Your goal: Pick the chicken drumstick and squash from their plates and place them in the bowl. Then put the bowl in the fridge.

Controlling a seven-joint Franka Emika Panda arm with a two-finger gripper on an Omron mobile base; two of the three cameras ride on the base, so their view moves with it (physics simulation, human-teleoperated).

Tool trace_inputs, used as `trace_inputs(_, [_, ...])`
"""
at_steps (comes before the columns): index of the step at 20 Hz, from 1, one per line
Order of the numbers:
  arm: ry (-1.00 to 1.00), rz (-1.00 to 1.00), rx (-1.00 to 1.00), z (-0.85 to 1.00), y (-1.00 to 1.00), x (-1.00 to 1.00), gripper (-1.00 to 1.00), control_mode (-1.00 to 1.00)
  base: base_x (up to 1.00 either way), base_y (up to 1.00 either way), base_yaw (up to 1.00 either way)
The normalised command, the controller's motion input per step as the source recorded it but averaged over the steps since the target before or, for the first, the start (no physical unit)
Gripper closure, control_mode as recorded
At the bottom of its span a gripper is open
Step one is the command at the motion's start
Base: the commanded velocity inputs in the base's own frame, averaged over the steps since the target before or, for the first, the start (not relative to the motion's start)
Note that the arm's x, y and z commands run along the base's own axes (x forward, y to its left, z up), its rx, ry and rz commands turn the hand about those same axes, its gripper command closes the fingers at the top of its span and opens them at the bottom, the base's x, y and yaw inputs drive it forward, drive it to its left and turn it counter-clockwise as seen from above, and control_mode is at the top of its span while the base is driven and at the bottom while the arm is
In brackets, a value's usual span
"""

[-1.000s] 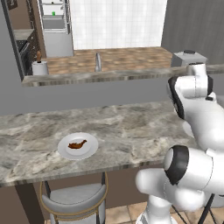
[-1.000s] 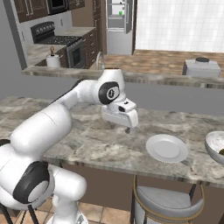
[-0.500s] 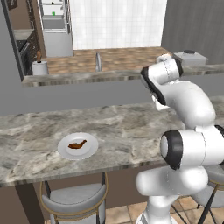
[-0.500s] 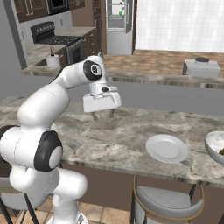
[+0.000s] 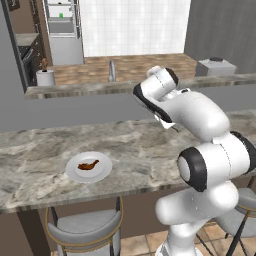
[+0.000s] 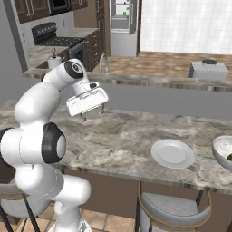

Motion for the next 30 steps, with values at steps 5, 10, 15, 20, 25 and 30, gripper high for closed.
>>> trace_inputs(5, [0.05, 0.45, 0.15, 0.00, 0.35, -0.05, -1.00, -1.00, 0.00, 0.00, 0.00])
trace_inputs(10, [0.00, 0.36, 0.34, 0.00, 0.20, -0.18, -1.00, -1.00, 0.00, 0.00, 0.00])
trace_inputs(15, [0.00, 0.28, 0.48, 0.00, 0.15, -0.14, -1.00, -1.00, 0.00, 0.00, 0.00])
trace_inputs(20, [0.00, 0.26, 0.46, 0.00, 0.26, -0.02, -1.00, -1.00, 0.00, 0.00, 0.00])
trace_inputs(25, [-0.01, 0.26, 0.30, 0.00, 0.40, 0.00, -1.00, -1.00, 0.00, 0.00, 0.00])
trace_inputs(30, [-0.05, 0.25, 0.25, 0.00, 0.42, -0.01, -1.00, -1.00, 0.00, 0.00, 0.00])
